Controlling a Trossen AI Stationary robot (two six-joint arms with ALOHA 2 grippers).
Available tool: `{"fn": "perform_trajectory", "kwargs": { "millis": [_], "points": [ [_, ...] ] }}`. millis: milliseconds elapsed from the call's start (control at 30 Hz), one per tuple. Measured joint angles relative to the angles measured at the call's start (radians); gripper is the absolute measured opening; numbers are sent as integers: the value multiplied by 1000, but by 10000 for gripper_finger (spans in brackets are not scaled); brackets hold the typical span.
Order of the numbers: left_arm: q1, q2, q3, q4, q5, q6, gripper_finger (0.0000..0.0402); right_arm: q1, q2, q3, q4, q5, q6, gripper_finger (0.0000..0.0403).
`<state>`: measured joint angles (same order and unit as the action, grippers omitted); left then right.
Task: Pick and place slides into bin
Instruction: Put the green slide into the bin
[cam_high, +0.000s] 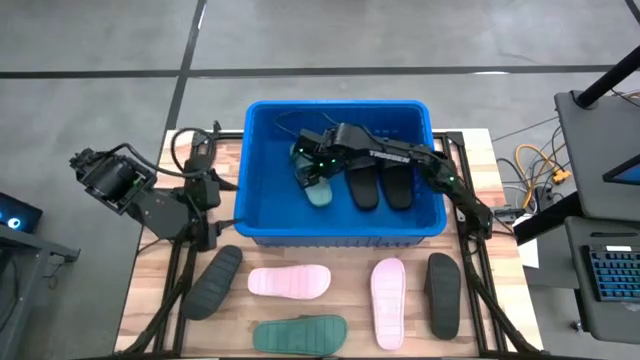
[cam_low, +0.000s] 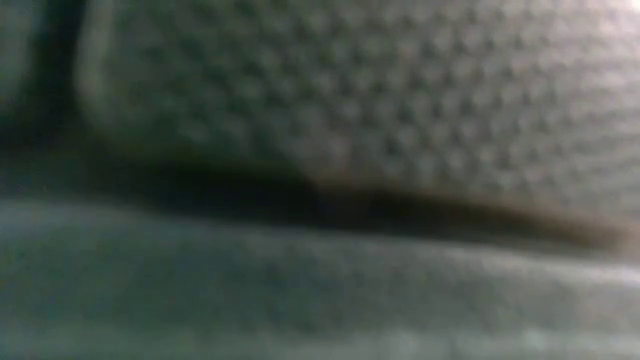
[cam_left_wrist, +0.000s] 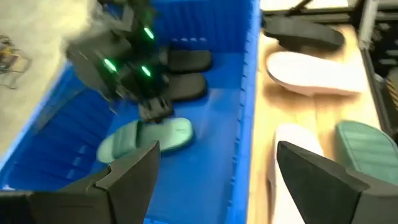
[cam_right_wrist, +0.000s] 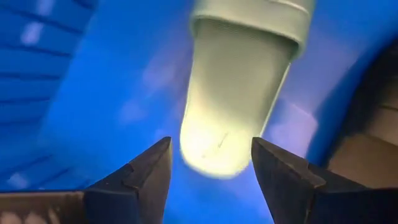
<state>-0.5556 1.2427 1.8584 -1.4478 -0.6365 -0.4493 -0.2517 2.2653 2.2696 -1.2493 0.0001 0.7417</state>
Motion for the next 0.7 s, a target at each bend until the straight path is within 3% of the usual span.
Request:
{"fn": "perform_trajectory", "kwargs": {
  "millis": [267, 500, 700],
  "points": [
    [0, 68, -6, 0, 79, 95, 306, 88, -183, 0, -124, 17, -101, 210],
    [15, 133, -7, 28, 166, 70, 306, 227, -341, 0, -226, 156, -64, 210],
    [14, 191, -8, 75, 170, 19, 306, 386, -422, 0, -256, 332, 10, 210]
  ]
}}
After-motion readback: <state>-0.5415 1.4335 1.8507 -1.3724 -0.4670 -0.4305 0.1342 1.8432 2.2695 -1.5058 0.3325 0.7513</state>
